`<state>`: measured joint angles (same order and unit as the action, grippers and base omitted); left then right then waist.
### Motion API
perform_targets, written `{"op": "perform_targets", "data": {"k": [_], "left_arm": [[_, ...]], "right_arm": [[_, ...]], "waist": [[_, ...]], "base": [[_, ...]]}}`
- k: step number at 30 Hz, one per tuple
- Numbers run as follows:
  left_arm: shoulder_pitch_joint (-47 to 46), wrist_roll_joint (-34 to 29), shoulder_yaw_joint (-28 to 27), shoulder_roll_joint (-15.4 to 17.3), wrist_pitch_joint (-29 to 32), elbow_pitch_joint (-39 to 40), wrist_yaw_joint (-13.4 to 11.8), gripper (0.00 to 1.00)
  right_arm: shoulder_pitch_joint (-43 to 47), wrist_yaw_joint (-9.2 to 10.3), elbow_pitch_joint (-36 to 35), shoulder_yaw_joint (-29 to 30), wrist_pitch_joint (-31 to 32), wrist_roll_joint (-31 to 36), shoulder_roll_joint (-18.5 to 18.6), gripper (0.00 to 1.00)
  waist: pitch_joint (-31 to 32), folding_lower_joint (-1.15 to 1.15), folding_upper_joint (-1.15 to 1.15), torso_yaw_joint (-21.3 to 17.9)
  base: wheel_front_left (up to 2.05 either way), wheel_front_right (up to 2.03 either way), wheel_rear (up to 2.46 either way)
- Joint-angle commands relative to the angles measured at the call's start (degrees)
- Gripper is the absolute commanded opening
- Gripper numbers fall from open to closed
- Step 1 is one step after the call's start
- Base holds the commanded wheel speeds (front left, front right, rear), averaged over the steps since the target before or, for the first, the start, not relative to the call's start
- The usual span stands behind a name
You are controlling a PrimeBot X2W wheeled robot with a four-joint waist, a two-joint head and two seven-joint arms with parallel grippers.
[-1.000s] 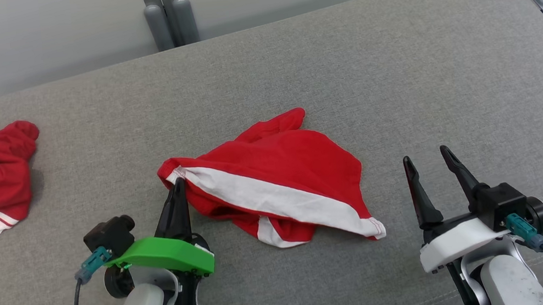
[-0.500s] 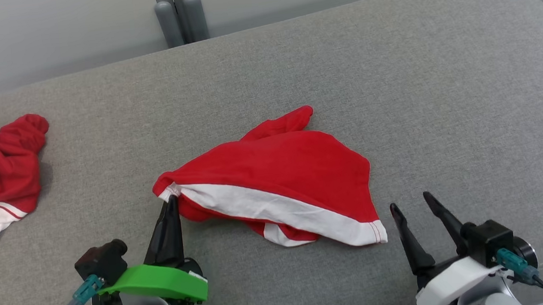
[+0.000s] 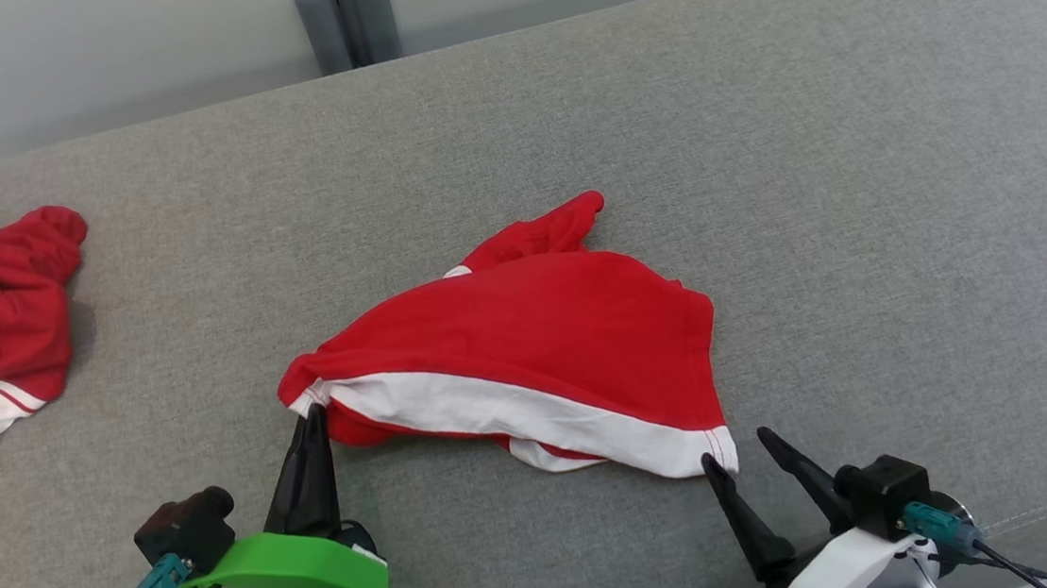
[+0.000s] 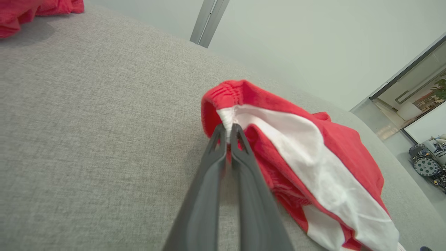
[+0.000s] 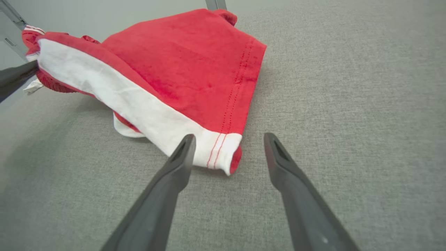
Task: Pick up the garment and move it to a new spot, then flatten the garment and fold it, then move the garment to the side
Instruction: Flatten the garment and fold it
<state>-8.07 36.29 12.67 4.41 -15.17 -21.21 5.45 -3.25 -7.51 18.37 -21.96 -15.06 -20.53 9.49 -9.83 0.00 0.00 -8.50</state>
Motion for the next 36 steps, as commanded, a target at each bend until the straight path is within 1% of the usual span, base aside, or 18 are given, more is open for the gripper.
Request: {"op": "perform_targets", "data": {"k": [1, 5, 7, 8, 9, 10, 11, 12, 14, 15, 16, 17, 21, 24, 29, 32, 36], "left_arm": [[-0.14, -0.11, -0.18, 0.06, 0.04, -0.26, -0.05, 0.0], [-0.41, -0.47, -0.15, -0.21, 0.04, -0.58, 0.2, 0.0], [-0.54, -0.68, 0.0, -0.34, 0.04, -0.71, 0.35, 0.0], [-0.62, -0.77, 0.08, -0.39, 0.04, -0.74, 0.38, 0.0], [-0.68, -0.88, 0.1, -0.43, 0.04, -0.79, 0.43, 0.0], [-0.73, -0.98, 0.09, -0.47, 0.04, -0.83, 0.48, 0.0], [-0.79, -1.15, 0.06, -0.52, 0.04, -0.83, 0.47, 0.0], [-0.82, -1.2, 0.0, -0.56, 0.04, -0.85, 0.47, 0.0], [-0.78, -1.3, -0.2, -0.65, 0.04, -0.86, 0.52, 0.0], [-0.74, -1.43, -0.31, -0.67, 0.04, -0.85, 0.56, 0.0], [-0.67, -1.62, -0.46, -0.66, 0.04, -0.78, 0.59, 0.0], [-0.59, -1.82, -0.65, -0.67, 0.04, -0.62, 0.59, 0.0], [-0.17, -2.44, -1.39, -0.75, 0.04, 0.46, 0.86, 0.0], [0.25, -2.98, -2.23, -0.66, 0.04, 2.08, 1.09, 0.0], [0.8, -3.09, -2.78, 0.54, 0.04, 5.66, 1.58, 0.0], [1.02, -3.05, -2.23, 2.07, 0.13, 8.73, 1.63, 0.0], [1.26, -2.05, -1.1, 4.69, 1.88, 14.43, 1.89, 0.0]], "right_arm": [[-1.03, 0.04, 1.01, -0.91, -0.18, -0.14, 0.14, 1.0], [-3.27, 0.04, 4.22, -3.25, -0.18, -0.72, 0.21, 1.0], [-4.08, 0.04, 5.45, -4.03, -0.18, -1.32, 0.12, 0.85], [-4.44, 0.04, 6.14, -4.41, -0.18, -1.75, 0.0, 0.75], [-4.66, 0.04, 6.49, -4.82, -0.18, -1.94, 0.04, 0.69], [-4.9, 0.04, 6.75, -5.02, -0.18, -2.38, 0.01, 0.53], [-5.11, 0.04, 7.02, -5.23, -0.18, -2.87, -0.06, 0.46], [-5.34, 0.04, 7.15, -5.39, -0.18, -3.17, 0.03, 0.42], [-5.56, 0.04, 7.32, -5.63, -0.18, -3.75, 0.21, 0.29], [-5.6, 0.04, 7.39, -5.73, -0.18, -4.03, 0.28, 0.2], [-5.82, 0.04, 7.01, -5.61, -0.18, -4.18, 0.37, 0.13], [-6.05, 0.04, 6.49, -5.38, -0.18, -4.37, 0.44, 0.0], [-6.24, 0.04, 3.05, -4.25, -0.19, -5.03, 0.39, 0.0], [-6.59, 0.04, -0.72, -2.98, -0.18, -5.31, 1.03, 0.0], [-7.71, 0.03, -6.84, -0.86, -0.19, -4.96, 2.38, 0.0], [-8.42, 0.04, -10.27, 0.82, -0.18, -4.51, 3.8, 0.0], [-9.6, 0.04, -14.31, 3.0, -0.18, -3.88, 5.55, 0.0]], "waist": [[-0.27, 0.0, 0.0, 0.47], [-0.61, 0.0, 0.0, 1.17], [-0.73, 0.0, 0.0, 1.54], [-0.8, 0.0, 0.0, 1.7], [-0.85, 0.0, 0.0, 1.84], [-0.9, 0.0, 0.0, 1.95], [-0.96, 0.0, 0.0, 2.07], [-0.98, 0.0, 0.0, 2.16], [-0.98, 0.0, 0.0, 2.25], [-0.95, 0.0, 0.0, 2.26], [-0.92, 0.0, 0.0, 2.26], [-0.87, 0.0, 0.0, 2.23], [-0.43, 0.0, 0.0, 1.97], [0.38, 0.0, 0.0, 1.67], [2.41, 0.0, 0.0, 1.38], [3.99, 0.0, 0.0, 1.53], [6.16, 0.0, 0.0, 1.77]], "base": [[0.0, 0.0, 0.0], [0.0, 0.0, 0.0], [0.0, 0.0, 0.0], [0.0, 0.0, 0.0], [0.0, 0.0, 0.0], [0.0, 0.0, 0.0], [0.0, 0.0, 0.0], [0.0, 0.0, 0.0], [0.0, 0.0, 0.0], [0.0, 0.0, 0.0], [0.0, 0.0, 0.0], [0.0, 0.0, 0.0], [0.0, 0.0, 0.0], [0.0, 0.0, 0.0], [0.0, 0.0, 0.0], [0.0, 0.0, 0.0], [0.0, 0.0, 0.0]]}}
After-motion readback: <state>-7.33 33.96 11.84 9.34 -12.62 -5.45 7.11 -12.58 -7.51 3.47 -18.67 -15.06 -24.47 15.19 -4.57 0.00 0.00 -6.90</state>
